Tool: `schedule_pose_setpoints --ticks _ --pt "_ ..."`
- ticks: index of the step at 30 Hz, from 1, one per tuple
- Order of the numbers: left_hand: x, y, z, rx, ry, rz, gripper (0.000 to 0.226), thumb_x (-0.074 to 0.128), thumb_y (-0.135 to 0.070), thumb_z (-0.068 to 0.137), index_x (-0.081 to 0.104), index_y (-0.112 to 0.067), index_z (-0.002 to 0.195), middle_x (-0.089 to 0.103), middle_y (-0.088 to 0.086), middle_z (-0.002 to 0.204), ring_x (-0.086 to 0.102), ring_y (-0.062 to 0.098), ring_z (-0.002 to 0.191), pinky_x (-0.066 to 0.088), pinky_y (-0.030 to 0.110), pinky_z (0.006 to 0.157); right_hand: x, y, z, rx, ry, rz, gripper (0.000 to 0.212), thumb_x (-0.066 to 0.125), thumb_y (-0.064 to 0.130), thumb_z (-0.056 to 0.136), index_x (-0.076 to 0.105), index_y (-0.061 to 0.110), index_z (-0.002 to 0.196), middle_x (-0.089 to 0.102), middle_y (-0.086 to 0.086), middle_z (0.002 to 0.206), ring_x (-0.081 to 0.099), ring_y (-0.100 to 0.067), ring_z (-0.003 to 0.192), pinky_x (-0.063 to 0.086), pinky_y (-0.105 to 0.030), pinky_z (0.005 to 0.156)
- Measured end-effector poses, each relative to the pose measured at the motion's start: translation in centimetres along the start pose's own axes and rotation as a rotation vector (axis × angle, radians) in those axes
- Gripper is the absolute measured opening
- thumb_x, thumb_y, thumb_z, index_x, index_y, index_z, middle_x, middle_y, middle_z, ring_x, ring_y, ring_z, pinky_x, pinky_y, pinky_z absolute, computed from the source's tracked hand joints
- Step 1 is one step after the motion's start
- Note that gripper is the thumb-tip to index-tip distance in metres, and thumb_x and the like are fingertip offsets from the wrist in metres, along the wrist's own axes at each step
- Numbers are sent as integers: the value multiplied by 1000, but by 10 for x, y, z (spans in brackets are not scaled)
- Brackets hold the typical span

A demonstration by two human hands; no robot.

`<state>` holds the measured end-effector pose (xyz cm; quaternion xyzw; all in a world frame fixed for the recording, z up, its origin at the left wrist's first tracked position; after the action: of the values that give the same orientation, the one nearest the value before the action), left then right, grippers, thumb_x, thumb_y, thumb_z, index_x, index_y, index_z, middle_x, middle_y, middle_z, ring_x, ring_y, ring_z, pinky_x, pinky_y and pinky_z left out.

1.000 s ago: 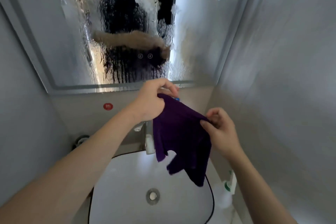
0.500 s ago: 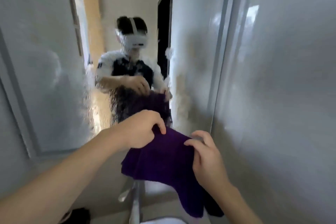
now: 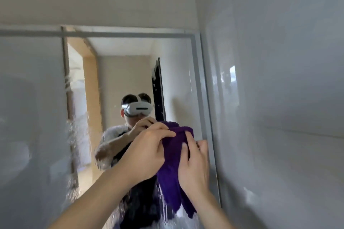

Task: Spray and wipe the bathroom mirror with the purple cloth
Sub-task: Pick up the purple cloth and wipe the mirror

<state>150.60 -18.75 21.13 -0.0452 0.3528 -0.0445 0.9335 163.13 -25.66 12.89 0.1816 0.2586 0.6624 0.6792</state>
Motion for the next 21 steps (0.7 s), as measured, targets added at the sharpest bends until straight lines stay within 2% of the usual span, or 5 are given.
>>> schedule_pose_setpoints --ticks 3,6,11,14,21 --pt "-11 19 20 -23 -16 12 45 51 2 95 70 -18 131 58 -15 129 52 0 123 39 19 114 10 17 33 -10 -14 130 46 41 37 106 49 26 150 38 14 134 46 -8 125 46 -30 106" --pt "-8 33 23 -13 63 114 44 54 -11 91 70 -24 131 60 -16 129 50 2 128 36 28 118 39 20 40 -105 103 -35 50 38 37 108 37 26 157 12 11 169 9 -15 155 17 -39 127" --pt "-15 57 14 22 124 282 57 47 -23 83 63 -27 138 53 -14 139 40 6 136 32 32 120 61 3 38 -209 146 -317 67 32 31 105 1 22 164 -25 7 169 -13 -22 158 -3 -48 127" --pt "-30 74 15 25 88 433 59 50 -25 86 54 -28 145 42 -11 155 31 14 145 31 39 120 66 -6 47 -182 179 -395 109 61 28 96 -32 20 152 -43 4 161 -27 -22 154 -16 -48 124" --pt "-32 90 49 49 190 806 97 69 -44 85 10 -34 162 -10 3 174 -9 30 159 -1 56 127 49 42 122 -135 57 -371 98 62 27 93 -6 12 162 -19 -4 171 -13 -26 158 -3 -56 127"
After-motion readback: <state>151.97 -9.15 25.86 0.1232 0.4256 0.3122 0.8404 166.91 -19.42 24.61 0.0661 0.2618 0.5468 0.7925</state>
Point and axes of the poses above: each hand's wrist, its own z-axis towards the middle knuckle, its own x-axis out of the palm, y = z × x, the point moved 9 cm from there along z, towards the middle knuckle
